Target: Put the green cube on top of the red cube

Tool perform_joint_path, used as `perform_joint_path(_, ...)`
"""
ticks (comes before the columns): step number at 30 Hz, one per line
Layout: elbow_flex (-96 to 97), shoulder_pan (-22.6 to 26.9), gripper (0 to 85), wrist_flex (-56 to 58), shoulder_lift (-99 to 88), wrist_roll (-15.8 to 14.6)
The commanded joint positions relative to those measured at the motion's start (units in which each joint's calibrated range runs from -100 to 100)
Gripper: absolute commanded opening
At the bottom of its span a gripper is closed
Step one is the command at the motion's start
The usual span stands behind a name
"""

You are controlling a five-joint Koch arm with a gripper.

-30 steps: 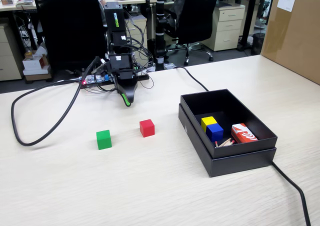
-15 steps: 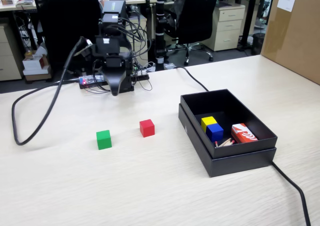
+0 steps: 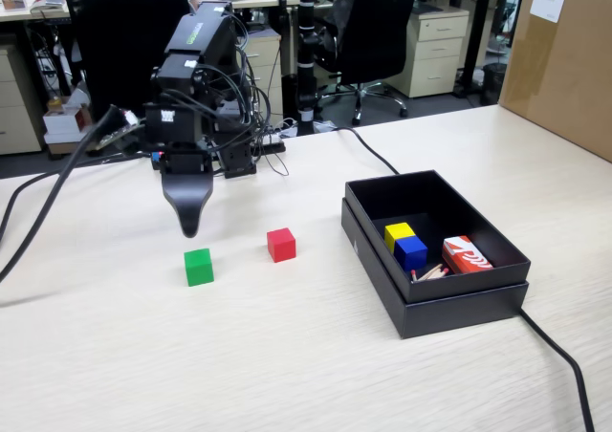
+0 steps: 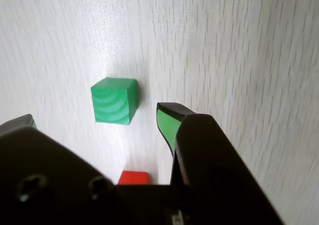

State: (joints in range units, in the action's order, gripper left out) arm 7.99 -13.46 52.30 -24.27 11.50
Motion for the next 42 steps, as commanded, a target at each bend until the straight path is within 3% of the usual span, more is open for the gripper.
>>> perform_joint_path(1,-5.4,-0.6,47.3,0.2,2.9,0.7)
perform_joint_path(30,-11.3,0.9,44.1,0.2,21.6,0.0)
perform_joint_path(36,-12.8,1.0,37.6,0.2,22.5,0.0)
perform_joint_path(42,-13.3,1.0,16.5,0.0,22.6,-0.4)
